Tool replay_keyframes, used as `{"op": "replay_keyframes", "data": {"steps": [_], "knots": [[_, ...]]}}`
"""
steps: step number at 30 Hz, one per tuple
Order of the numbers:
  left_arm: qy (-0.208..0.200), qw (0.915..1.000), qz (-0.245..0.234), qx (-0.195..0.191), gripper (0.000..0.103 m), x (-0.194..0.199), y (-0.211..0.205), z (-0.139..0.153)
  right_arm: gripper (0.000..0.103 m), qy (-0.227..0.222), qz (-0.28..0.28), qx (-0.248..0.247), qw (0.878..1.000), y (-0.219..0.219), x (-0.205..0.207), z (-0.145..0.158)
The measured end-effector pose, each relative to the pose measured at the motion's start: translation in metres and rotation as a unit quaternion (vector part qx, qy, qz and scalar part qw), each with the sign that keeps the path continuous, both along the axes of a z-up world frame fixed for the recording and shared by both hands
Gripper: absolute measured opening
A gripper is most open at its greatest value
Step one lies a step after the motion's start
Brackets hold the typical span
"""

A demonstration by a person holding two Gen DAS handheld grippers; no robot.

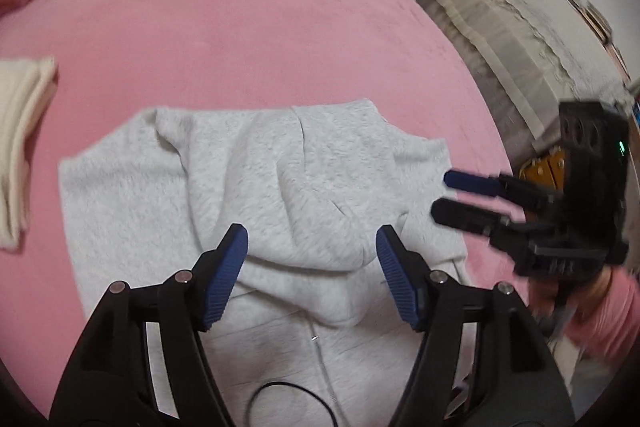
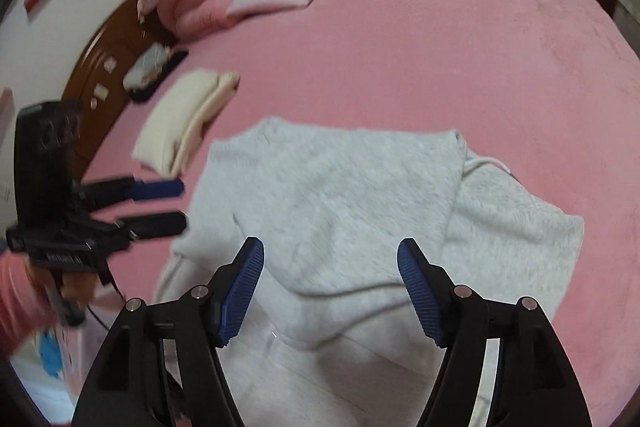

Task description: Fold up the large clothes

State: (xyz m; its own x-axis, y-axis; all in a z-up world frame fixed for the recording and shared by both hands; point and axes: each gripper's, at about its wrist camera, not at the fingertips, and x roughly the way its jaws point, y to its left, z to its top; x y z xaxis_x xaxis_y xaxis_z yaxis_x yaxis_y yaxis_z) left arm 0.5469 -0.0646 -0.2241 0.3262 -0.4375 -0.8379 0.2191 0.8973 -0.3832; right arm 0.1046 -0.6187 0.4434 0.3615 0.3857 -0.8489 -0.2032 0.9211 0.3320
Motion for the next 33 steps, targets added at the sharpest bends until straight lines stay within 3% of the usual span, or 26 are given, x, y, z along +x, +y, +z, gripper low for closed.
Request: {"op": "replay_keyframes", "data": {"steps": [1, 2, 3, 4, 5, 8, 10, 12, 17, 19, 21, 23, 25, 27, 30, 32, 33], "knots": [[0.023, 0.9995, 0.018, -0.014, 0.051, 0.016, -0.019, -0.010, 0.068, 0.005, -0.012, 0.015, 1.000, 0.000, 0.000, -0.003], [0.042, 0.9985, 0.025, -0.023, 0.031, 0.018, -0.024, -0.022, 0.054, 0.016, -0.025, 0.030, 0.999, 0.007, 0.001, -0.013], [0.060, 0.9974, 0.030, -0.026, 0.018, 0.019, -0.029, -0.036, 0.042, 0.027, -0.035, 0.042, 0.998, 0.011, 0.004, -0.028], [0.085, 0.9956, 0.034, -0.019, 0.015, 0.021, -0.036, -0.057, 0.021, 0.052, -0.052, 0.055, 0.996, 0.014, 0.006, -0.044], [0.099, 0.9945, 0.033, -0.009, 0.013, 0.023, -0.042, -0.073, 0.012, 0.070, -0.060, 0.056, 0.994, 0.025, 0.010, -0.070], [0.138, 0.9876, 0.025, 0.069, 0.013, 0.020, -0.056, -0.117, 0.009, 0.158, -0.093, 0.053, 0.982, 0.038, 0.003, -0.115], [0.134, 0.9865, 0.011, 0.093, 0.013, 0.014, -0.062, -0.131, 0.005, 0.204, -0.103, 0.044, 0.973, 0.046, -0.006, -0.136], [0.115, 0.9886, -0.003, 0.097, 0.013, 0.011, -0.064, -0.132, 0.004, 0.190, -0.107, 0.050, 0.975, 0.047, -0.012, -0.135], [0.122, 0.9901, -0.003, 0.069, 0.013, 0.014, -0.057, -0.132, 0.000, 0.177, -0.150, 0.052, 0.971, 0.044, -0.013, -0.132], [0.120, 0.9907, -0.007, 0.064, 0.013, 0.014, -0.054, -0.126, 0.000, 0.159, -0.175, 0.027, 0.971, 0.048, -0.016, -0.120], [0.112, 0.9918, -0.008, 0.061, 0.013, 0.011, -0.047, -0.118, 0.000, 0.130, -0.205, -0.031, 0.970, 0.057, -0.014, -0.113], [0.098, 0.9934, -0.011, 0.058, 0.013, 0.009, -0.043, -0.105, 0.000, 0.109, -0.221, -0.020, 0.969, 0.061, -0.022, -0.098], [0.083, 0.9950, -0.014, 0.054, 0.014, 0.006, -0.038, -0.096, 0.000, 0.119, -0.211, 0.054, 0.969, 0.068, -0.030, -0.091], [0.084, 0.9952, -0.018, 0.046, 0.020, -0.002, -0.033, -0.089, 0.000, 0.129, -0.193, 0.091, 0.968, 0.082, -0.040, -0.088], [0.104, 0.9933, -0.013, 0.050, 0.026, -0.018, -0.026, -0.091, 0.000, 0.147, -0.180, 0.082, 0.969, 0.107, -0.057, -0.092], [0.112, 0.9917, -0.002, 0.064, 0.027, -0.034, -0.020, -0.097, 0.000, 0.175, -0.190, 0.051, 0.965, 0.123, -0.069, -0.105], [0.118, 0.9904, 0.005, 0.072, 0.034, -0.046, -0.016, -0.100, 0.000, 0.194, -0.202, 0.036, 0.959, 0.129, -0.077, -0.113]]}}
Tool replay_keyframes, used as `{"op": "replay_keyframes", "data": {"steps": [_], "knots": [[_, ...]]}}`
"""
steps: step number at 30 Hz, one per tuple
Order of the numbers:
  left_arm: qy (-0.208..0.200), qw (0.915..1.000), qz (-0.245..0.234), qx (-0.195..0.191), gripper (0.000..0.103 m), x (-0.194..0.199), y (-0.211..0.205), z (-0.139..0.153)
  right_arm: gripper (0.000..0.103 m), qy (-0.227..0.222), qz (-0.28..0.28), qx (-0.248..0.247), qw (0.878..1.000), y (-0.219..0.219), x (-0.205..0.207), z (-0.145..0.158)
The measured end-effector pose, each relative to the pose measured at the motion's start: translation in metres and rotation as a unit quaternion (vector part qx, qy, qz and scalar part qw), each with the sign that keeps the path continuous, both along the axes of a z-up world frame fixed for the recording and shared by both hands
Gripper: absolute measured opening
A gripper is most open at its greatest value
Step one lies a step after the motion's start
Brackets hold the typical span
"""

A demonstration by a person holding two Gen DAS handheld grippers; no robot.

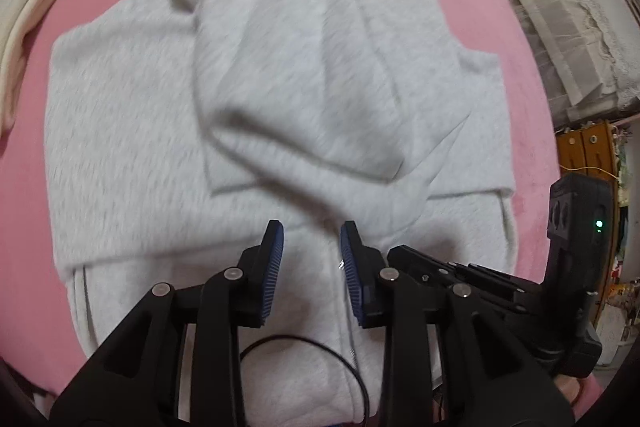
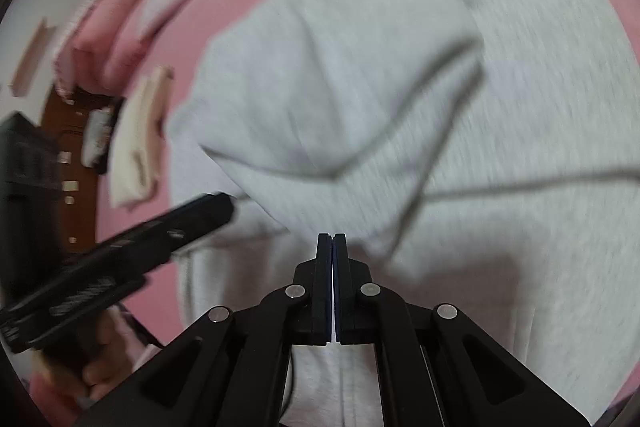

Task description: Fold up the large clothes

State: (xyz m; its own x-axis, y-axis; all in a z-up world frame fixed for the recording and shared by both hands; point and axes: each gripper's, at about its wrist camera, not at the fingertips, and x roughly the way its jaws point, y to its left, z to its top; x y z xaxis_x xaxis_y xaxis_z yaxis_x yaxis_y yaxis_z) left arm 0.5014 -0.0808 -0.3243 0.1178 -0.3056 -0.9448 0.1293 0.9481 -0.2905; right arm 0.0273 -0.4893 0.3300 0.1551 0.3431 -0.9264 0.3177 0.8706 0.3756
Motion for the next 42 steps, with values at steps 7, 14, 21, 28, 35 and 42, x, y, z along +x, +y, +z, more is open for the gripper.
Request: {"op": "replay_keyframes", "data": {"steps": [7, 14, 21, 28, 35, 42], "knots": [[0.004, 0.9988, 0.040, 0.029, 0.042, -0.078, 0.017, -0.007, 0.027, -0.042, 0.018, -0.027, 0.999, 0.038, -0.060, 0.007], [-0.026, 0.9937, 0.081, 0.072, 0.044, -0.167, 0.029, 0.029, 0.048, -0.088, 0.010, -0.029, 0.996, 0.043, -0.176, 0.041], [-0.046, 0.9874, 0.136, 0.067, 0.044, -0.247, 0.069, 0.075, 0.061, -0.118, -0.039, -0.046, 0.991, 0.012, -0.284, 0.087], [-0.075, 0.9752, 0.187, 0.091, 0.045, -0.306, 0.127, 0.092, 0.070, -0.118, -0.095, -0.053, 0.987, -0.048, -0.356, 0.088], [-0.072, 0.9619, 0.259, 0.052, 0.057, -0.339, 0.181, 0.061, 0.070, -0.084, -0.146, -0.054, 0.984, -0.102, -0.386, 0.049], [-0.029, 0.9625, 0.270, 0.002, 0.064, -0.343, 0.208, -0.011, 0.070, -0.058, -0.179, -0.021, 0.982, -0.133, -0.372, -0.015]]}}
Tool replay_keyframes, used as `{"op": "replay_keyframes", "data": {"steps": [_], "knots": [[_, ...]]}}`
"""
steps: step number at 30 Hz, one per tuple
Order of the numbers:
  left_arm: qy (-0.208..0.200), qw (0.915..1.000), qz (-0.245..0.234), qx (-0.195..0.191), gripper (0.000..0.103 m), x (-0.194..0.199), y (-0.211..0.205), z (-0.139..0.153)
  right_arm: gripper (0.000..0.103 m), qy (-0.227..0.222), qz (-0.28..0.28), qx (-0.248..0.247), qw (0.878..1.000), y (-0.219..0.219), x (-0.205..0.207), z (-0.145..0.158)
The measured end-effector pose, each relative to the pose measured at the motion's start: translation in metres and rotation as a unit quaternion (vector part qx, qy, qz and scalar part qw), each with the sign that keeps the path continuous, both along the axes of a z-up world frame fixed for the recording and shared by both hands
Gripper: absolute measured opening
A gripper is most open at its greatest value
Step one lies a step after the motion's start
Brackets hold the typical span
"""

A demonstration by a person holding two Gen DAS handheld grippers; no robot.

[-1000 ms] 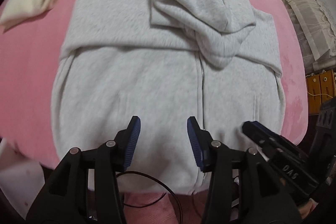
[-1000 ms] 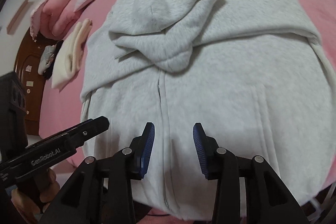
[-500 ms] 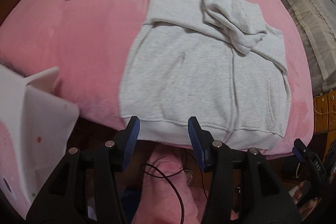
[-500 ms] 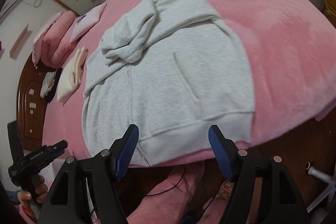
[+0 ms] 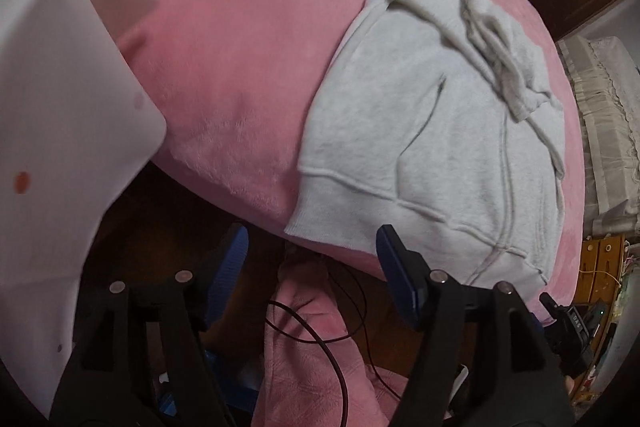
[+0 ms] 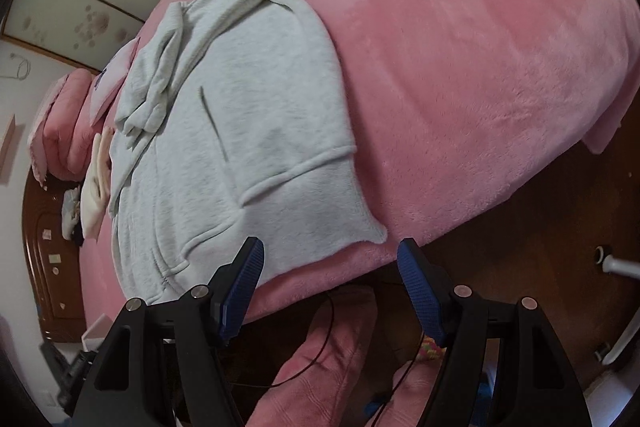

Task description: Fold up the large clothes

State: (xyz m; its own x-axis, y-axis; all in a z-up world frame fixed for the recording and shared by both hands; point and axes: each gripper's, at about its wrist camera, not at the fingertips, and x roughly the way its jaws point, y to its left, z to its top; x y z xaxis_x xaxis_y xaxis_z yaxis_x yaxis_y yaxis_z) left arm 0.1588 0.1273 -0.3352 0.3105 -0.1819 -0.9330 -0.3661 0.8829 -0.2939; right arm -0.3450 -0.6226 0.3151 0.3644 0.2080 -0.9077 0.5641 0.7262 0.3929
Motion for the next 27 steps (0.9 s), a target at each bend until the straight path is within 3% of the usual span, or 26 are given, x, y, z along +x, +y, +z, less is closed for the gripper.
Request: {"op": "replay_keyframes", "data": {"steps": [7, 13, 14, 15, 16, 18, 20, 23, 27], "knots": [[0.021, 0.9994, -0.015, -0.025, 0.064, 0.026, -0.005, -0.062, 0.070, 0.004, 0.001, 0.041, 0.999, -0.015, 0.021, -0.047], [0.037, 0.9983, 0.007, -0.044, 0.063, 0.042, -0.010, -0.089, 0.070, 0.027, 0.023, 0.048, 0.998, -0.013, 0.044, -0.071], [0.037, 0.9978, 0.018, -0.052, 0.056, 0.041, -0.009, -0.090, 0.070, 0.029, 0.025, 0.047, 0.998, -0.012, 0.045, -0.071], [0.034, 0.9966, 0.029, -0.069, 0.043, 0.040, -0.009, -0.090, 0.069, 0.030, 0.026, 0.047, 0.998, -0.010, 0.046, -0.071], [0.033, 0.9952, 0.039, -0.084, 0.037, 0.038, -0.009, -0.090, 0.064, 0.031, 0.027, 0.051, 0.998, -0.011, 0.047, -0.072], [0.034, 0.9940, 0.045, -0.093, 0.015, 0.036, -0.012, -0.087, 0.049, 0.033, 0.030, 0.067, 0.997, -0.007, 0.048, -0.071], [0.028, 0.9957, 0.037, -0.080, 0.011, 0.035, -0.021, -0.078, 0.029, 0.029, 0.030, 0.080, 0.996, 0.001, 0.044, -0.065], [0.023, 0.9973, 0.032, -0.062, 0.009, 0.038, -0.034, -0.062, 0.020, 0.018, 0.037, 0.080, 0.996, 0.011, 0.048, -0.053], [-0.002, 0.9946, 0.052, -0.090, 0.008, 0.039, -0.043, -0.029, 0.019, 0.004, 0.042, 0.091, 0.995, 0.022, 0.056, -0.035]]}}
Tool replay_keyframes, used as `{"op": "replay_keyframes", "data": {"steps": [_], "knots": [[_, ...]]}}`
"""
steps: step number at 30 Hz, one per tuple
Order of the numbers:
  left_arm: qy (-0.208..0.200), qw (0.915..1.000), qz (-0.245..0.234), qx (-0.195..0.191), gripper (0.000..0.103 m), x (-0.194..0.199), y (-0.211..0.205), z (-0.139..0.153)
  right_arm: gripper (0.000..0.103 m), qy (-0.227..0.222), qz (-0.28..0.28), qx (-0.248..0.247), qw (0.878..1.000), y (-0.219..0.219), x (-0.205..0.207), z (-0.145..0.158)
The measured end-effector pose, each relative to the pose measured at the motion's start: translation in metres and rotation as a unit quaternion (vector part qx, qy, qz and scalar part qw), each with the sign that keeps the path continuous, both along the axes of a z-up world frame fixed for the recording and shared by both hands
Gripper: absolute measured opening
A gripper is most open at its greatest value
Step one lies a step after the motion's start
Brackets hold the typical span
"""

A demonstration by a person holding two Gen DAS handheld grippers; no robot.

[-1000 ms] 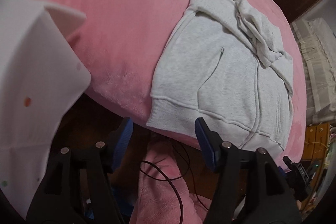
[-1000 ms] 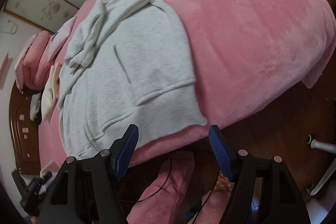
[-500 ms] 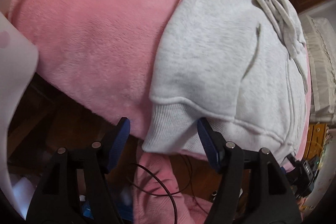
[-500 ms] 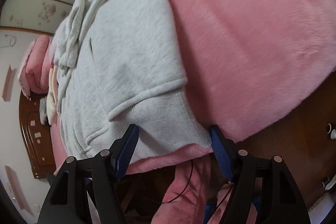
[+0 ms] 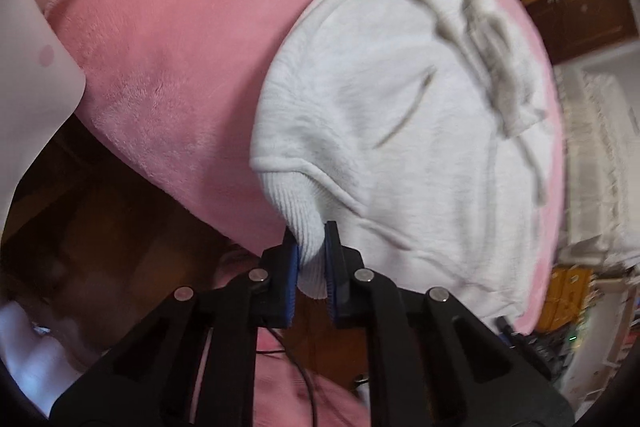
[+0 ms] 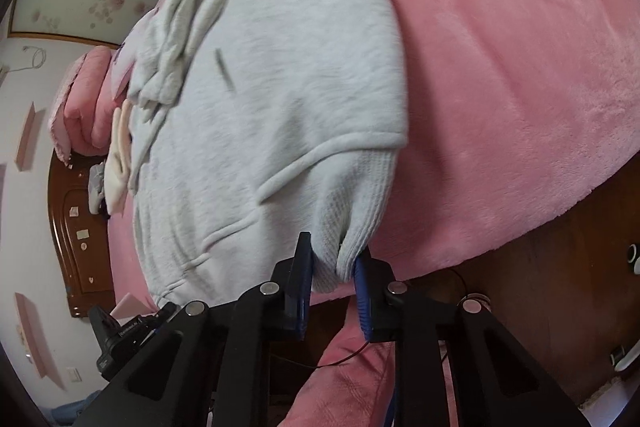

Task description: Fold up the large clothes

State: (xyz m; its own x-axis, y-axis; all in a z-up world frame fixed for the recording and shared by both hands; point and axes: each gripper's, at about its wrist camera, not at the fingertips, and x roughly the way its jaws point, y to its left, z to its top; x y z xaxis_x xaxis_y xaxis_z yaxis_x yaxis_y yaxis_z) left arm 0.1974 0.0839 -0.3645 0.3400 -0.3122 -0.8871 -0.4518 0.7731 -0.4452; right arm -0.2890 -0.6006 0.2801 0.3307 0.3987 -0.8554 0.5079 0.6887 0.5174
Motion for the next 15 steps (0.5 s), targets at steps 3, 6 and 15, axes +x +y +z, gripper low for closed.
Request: {"op": "replay_keyframes", "data": {"steps": [3, 6, 15], "knots": [[-0.010, 0.9998, 0.012, -0.014, 0.008, 0.004, -0.009, 0.030, 0.018, -0.015, -0.012, 0.019, 1.000, 0.007, 0.010, 0.020], [-0.038, 0.9988, 0.014, -0.027, 0.007, 0.018, -0.018, 0.061, 0.017, -0.050, -0.044, 0.060, 0.996, 0.010, 0.021, 0.042], [-0.137, 0.9904, -0.003, -0.019, 0.007, 0.090, -0.031, 0.161, 0.017, -0.164, -0.056, 0.094, 0.980, 0.019, 0.099, 0.126]]}}
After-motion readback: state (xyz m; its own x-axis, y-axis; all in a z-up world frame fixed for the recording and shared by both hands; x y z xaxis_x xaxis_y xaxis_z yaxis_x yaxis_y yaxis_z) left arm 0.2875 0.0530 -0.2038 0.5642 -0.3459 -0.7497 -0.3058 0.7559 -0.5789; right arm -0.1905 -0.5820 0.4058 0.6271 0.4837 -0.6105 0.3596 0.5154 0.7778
